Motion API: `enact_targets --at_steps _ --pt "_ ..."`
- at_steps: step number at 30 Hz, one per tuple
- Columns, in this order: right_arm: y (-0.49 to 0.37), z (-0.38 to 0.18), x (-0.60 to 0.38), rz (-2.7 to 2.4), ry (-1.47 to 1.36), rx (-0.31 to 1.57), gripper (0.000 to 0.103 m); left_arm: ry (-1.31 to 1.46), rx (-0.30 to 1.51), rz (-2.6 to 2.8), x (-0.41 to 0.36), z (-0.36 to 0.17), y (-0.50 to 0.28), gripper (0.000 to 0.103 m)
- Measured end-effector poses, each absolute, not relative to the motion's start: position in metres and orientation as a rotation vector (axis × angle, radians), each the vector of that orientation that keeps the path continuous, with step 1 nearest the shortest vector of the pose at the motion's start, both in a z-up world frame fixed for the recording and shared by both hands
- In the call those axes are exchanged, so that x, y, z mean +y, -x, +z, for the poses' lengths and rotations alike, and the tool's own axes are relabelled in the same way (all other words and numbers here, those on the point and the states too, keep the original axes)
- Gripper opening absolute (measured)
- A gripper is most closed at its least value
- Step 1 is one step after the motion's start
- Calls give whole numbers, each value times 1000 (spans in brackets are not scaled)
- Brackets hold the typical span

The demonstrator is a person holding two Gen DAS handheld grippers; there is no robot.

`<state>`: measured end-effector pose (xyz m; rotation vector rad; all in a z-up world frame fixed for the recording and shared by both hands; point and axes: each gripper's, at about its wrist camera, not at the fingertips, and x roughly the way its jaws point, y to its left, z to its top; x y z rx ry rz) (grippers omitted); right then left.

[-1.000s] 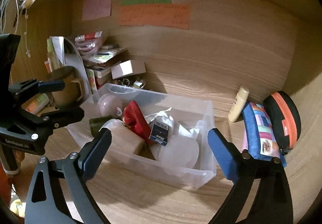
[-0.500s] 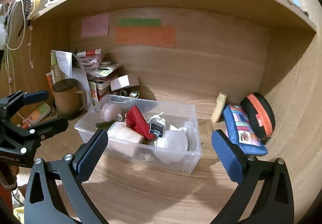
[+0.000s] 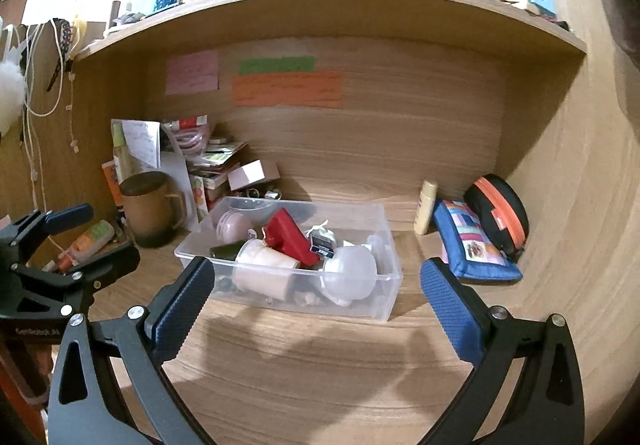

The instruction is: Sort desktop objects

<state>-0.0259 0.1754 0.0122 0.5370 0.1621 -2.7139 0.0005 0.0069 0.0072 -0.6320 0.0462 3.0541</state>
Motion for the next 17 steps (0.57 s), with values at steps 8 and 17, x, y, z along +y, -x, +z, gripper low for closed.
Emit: enact_targets --at_steps 8,17 --pt "12 15 181 -2723 -508 132 103 674 11 3058 8 0 -6 102" --pt "17 2 180 -2690 -576 125 103 688 -14 3028 11 -8 -5 102"
